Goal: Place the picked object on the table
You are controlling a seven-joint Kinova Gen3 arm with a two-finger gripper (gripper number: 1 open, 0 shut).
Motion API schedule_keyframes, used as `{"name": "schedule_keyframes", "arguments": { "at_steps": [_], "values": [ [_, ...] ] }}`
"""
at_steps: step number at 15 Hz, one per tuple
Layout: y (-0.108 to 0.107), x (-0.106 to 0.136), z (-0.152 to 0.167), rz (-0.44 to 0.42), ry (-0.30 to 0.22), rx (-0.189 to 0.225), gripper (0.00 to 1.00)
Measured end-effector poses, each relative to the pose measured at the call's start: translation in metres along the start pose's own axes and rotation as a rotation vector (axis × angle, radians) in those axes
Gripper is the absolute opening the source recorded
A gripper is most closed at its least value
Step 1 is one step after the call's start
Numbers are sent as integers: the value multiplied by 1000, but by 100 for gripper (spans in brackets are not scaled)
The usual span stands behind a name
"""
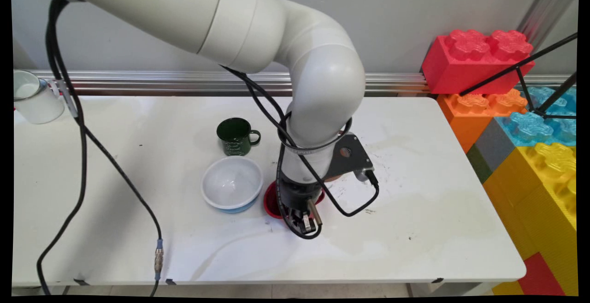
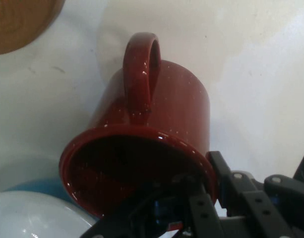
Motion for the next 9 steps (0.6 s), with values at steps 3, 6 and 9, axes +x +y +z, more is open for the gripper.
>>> {"name": "schedule_keyframes", "arguments": {
  "at_steps": [3, 6, 9],
  "values": [
    [1, 2, 2, -6, -7, 0, 0],
    [2, 4, 3, -17, -9, -3, 100],
    [1, 5, 4, -31, -6, -5, 100]
  ]
}}
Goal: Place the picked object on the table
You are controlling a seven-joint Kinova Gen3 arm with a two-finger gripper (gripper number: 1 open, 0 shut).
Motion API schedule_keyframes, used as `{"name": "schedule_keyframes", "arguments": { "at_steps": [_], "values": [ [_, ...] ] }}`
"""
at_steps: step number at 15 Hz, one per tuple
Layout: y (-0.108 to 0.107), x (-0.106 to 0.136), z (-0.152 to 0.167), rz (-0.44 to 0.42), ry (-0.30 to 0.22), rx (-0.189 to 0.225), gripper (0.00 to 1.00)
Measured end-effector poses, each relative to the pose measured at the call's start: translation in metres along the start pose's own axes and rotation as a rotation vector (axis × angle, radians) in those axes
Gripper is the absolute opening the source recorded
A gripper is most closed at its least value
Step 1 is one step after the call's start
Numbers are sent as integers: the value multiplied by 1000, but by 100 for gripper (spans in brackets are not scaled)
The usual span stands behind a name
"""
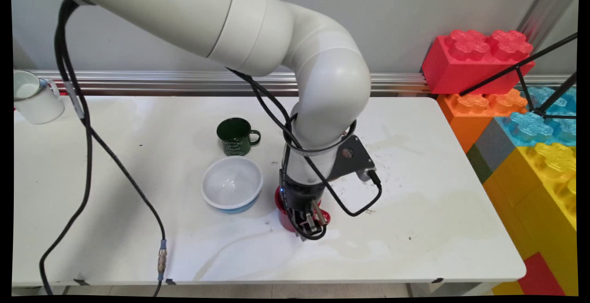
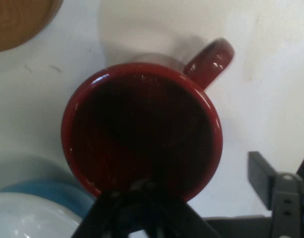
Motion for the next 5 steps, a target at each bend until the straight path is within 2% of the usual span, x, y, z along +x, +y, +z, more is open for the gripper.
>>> {"name": "schedule_keyframes", "arguments": {
  "at_steps": [5],
  "values": [
    [-2, 2, 0, -33, 15, -6, 100]
  ]
}}
